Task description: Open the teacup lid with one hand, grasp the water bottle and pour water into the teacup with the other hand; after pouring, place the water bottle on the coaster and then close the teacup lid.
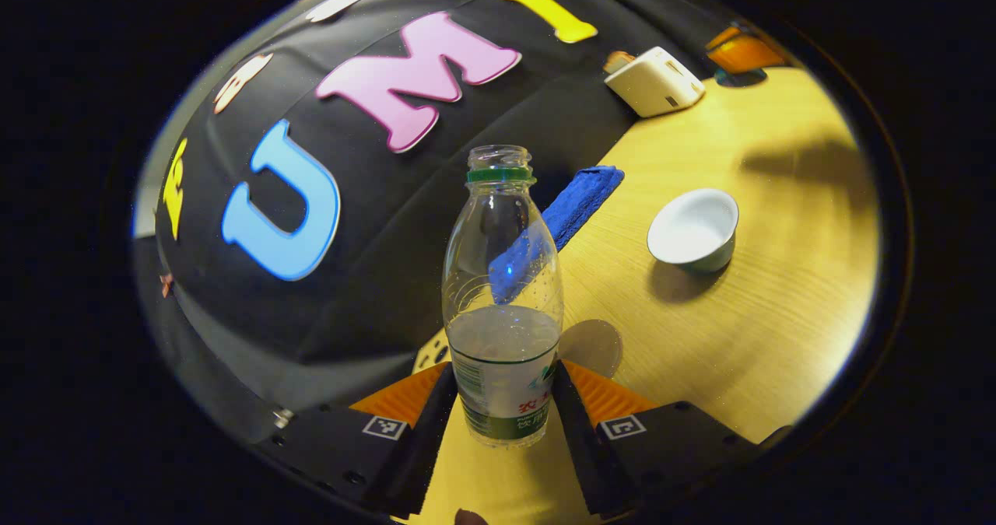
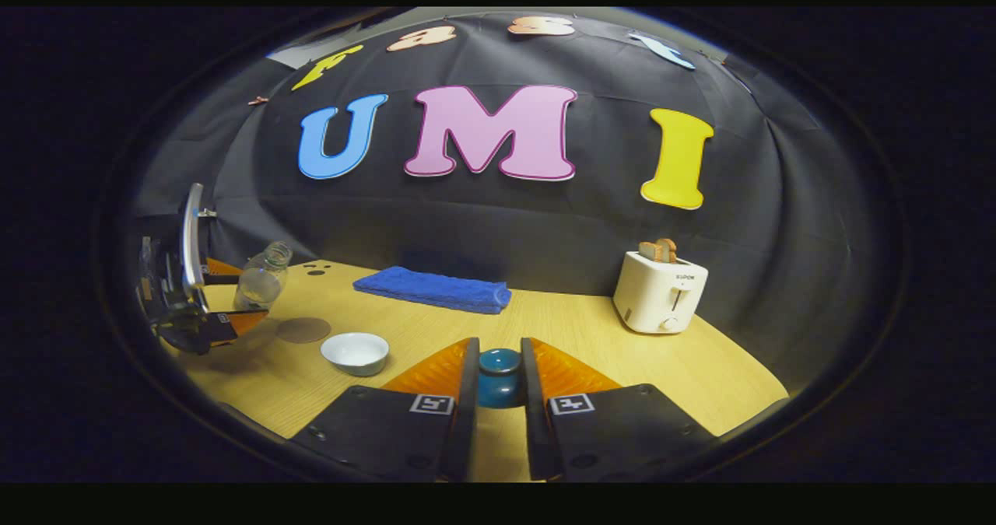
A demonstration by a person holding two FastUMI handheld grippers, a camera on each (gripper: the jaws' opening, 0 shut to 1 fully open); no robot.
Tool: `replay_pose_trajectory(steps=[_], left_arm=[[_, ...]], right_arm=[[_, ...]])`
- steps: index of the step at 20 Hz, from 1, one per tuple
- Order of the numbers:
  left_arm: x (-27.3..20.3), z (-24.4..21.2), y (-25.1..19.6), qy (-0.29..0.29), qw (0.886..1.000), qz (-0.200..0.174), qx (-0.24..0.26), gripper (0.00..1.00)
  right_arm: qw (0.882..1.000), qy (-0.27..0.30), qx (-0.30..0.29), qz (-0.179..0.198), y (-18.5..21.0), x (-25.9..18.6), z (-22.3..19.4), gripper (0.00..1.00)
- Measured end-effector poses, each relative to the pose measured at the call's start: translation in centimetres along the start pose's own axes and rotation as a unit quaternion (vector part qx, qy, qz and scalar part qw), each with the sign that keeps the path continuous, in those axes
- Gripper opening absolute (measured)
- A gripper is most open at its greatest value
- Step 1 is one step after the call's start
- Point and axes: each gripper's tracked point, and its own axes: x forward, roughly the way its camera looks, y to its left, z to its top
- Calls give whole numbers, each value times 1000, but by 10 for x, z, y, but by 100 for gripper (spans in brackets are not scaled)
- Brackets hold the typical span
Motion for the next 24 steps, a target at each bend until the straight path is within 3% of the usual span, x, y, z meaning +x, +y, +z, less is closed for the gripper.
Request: replay_pose_trajectory(steps=[1,2,5,10,12,19,22,24], left_arm=[[4,5,1,-2,1000,5,25,75],[8,7,2,-4,999,10,46,75],[9,9,6,-14,995,18,100,75],[18,15,10,-18,984,30,175,75],[18,15,15,-15,978,45,204,75],[22,13,8,-10,955,42,292,75],[23,10,6,-9,950,38,309,75],[24,11,8,-8,944,44,326,75]], right_arm=[[1000,1,0,1,-2,-1,0,33],[1000,1,0,1,-4,-1,-1,27],[1000,1,-3,0,-9,-3,-2,34],[1000,-1,-4,0,-11,-6,-1,30],[1000,-3,-5,-1,-12,-7,0,33],[1000,-2,-2,-2,-16,-12,-3,33],[1000,-1,-1,-4,-17,-14,-5,27],[1000,0,-3,-4,-17,-16,-6,34]])
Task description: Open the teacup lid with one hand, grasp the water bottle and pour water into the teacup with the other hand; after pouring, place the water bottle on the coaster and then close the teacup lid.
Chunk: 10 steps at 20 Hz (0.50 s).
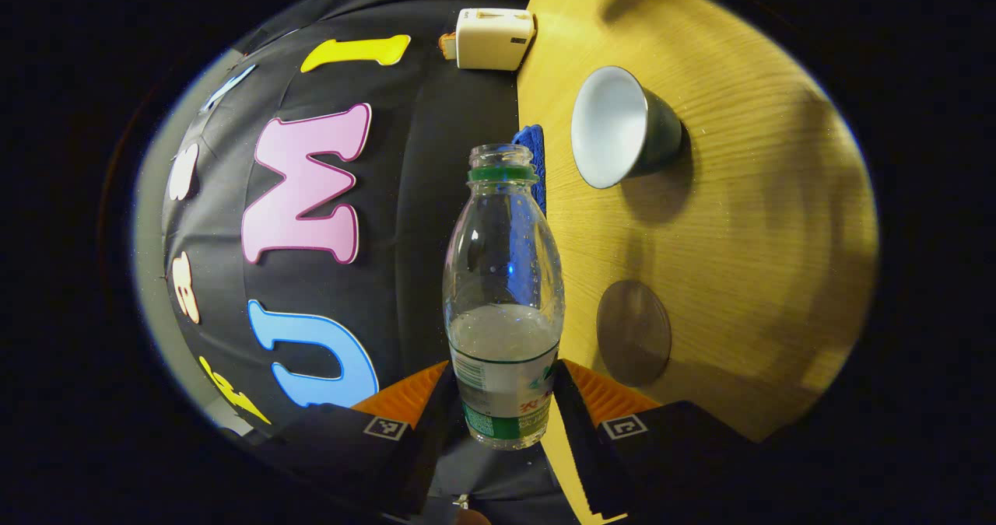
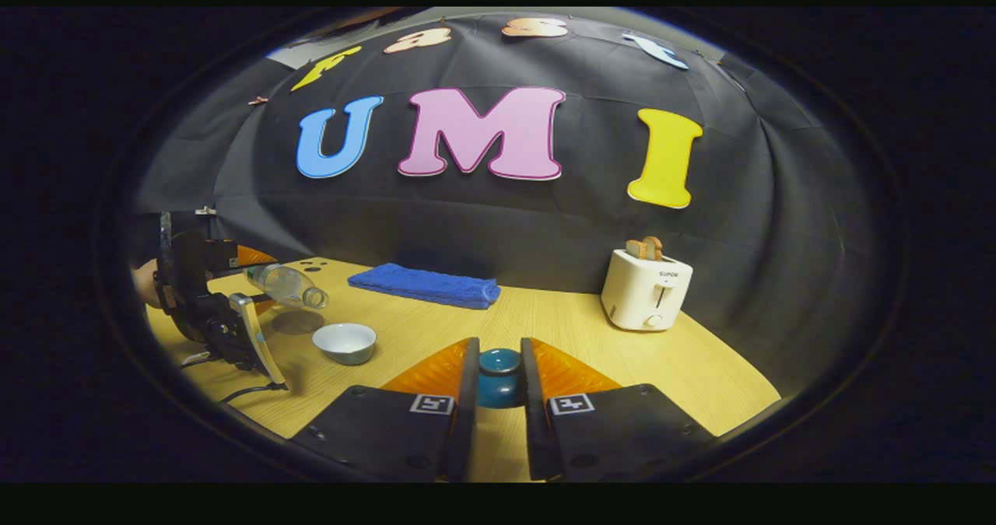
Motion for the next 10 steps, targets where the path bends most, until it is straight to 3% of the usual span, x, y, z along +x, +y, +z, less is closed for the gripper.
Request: replay_pose_trajectory(steps=[10], left_arm=[[4,3,7,-8,997,20,71,75]], right_arm=[[1000,3,-3,-1,-2,2,-5,33]])
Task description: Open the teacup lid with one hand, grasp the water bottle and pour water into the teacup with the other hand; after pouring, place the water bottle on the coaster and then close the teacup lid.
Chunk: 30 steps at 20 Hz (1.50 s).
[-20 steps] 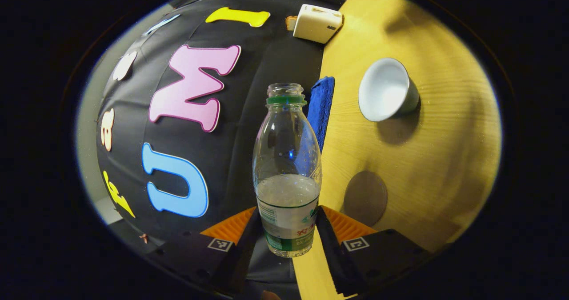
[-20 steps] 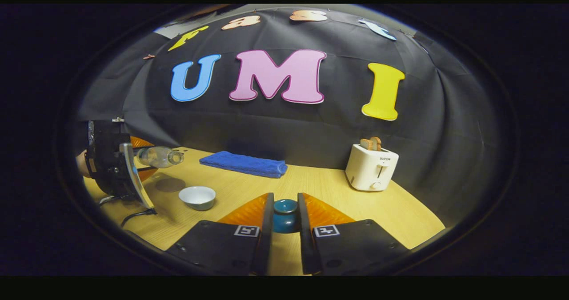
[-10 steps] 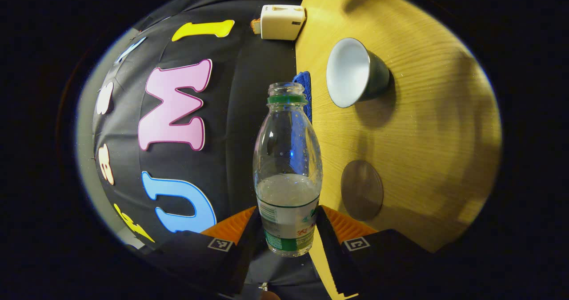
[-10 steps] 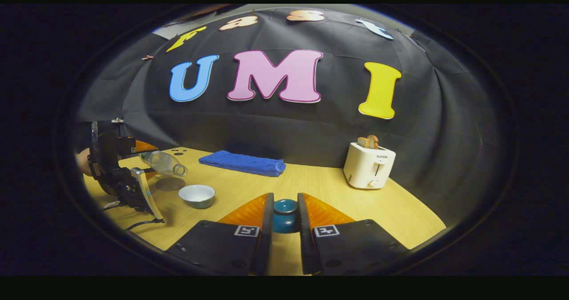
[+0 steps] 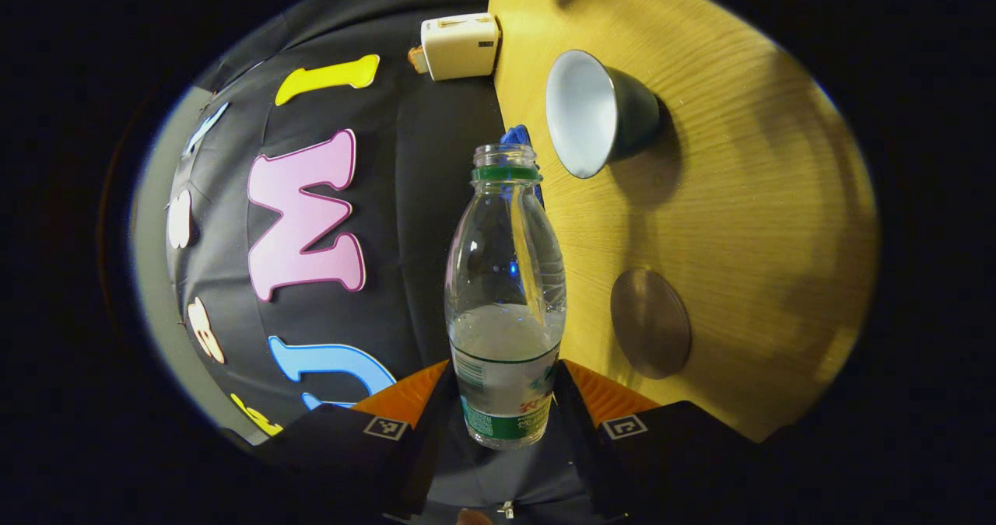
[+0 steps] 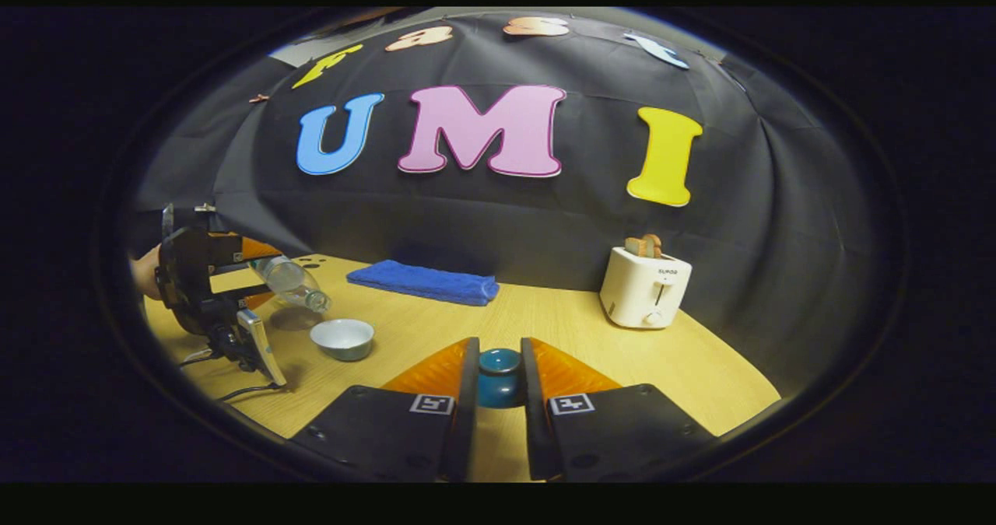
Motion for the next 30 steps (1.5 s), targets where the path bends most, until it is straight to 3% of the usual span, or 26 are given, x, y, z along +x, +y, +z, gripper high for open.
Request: replay_pose_trajectory(steps=[16,18,21,23,24,27,28,29,30], left_arm=[[7,5,23,-36,996,55,64,75],[10,8,27,-45,994,60,76,75],[11,11,40,-58,991,72,100,75],[13,12,47,-62,989,80,108,75],[14,12,50,-64,988,85,113,75],[17,15,58,-73,984,90,133,75],[18,16,60,-77,983,92,139,75],[19,18,61,-82,982,95,144,75],[21,20,64,-87,980,98,150,75]], right_arm=[[1000,-6,-6,-5,-5,-4,1,33],[1000,-7,-7,-5,-6,-5,1,26],[1000,-6,-6,-5,-6,-6,0,33],[1000,-7,-4,-5,-6,-5,0,27],[1000,-7,-3,-4,-5,-6,1,33],[1000,-8,-1,-5,-6,-6,2,26],[1000,-9,0,-7,-5,-7,2,33],[1000,-10,1,-7,-5,-8,3,26],[1000,-11,1,-8,-7,-8,3,33]])
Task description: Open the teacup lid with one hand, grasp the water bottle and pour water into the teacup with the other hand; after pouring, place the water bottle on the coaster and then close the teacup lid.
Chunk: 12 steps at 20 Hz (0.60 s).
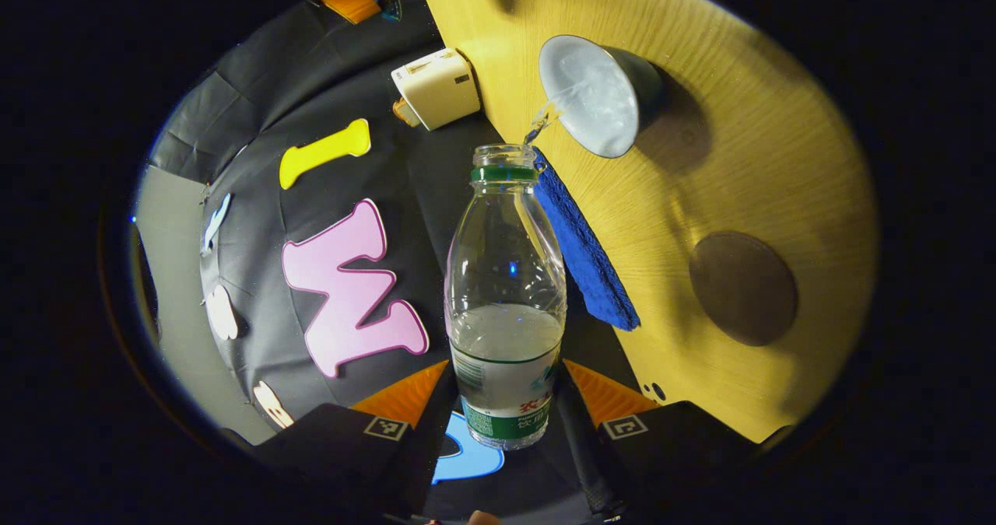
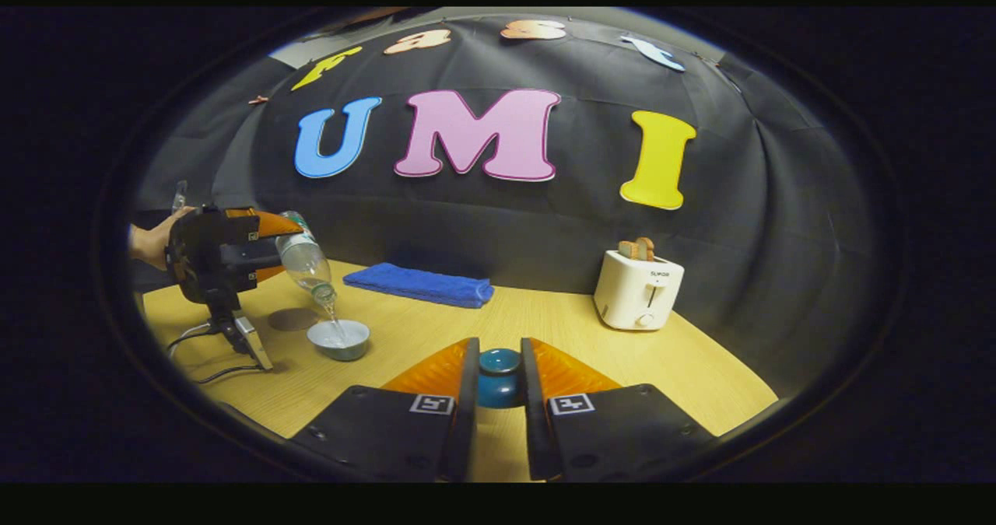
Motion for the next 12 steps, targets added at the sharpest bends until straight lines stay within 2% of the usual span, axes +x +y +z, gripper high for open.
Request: replay_pose_trajectory(steps=[2,3,7,12], left_arm=[[3,-1,7,-6,1000,10,16,75],[4,-1,9,-11,1000,15,22,75],[10,4,22,-31,998,37,46,75],[10,4,29,-40,996,52,58,76]], right_arm=[[1000,0,2,0,0,0,0,30],[1000,0,3,-1,0,0,0,34],[1000,-3,4,-1,1,1,1,27],[1000,-6,8,0,1,1,2,34]])
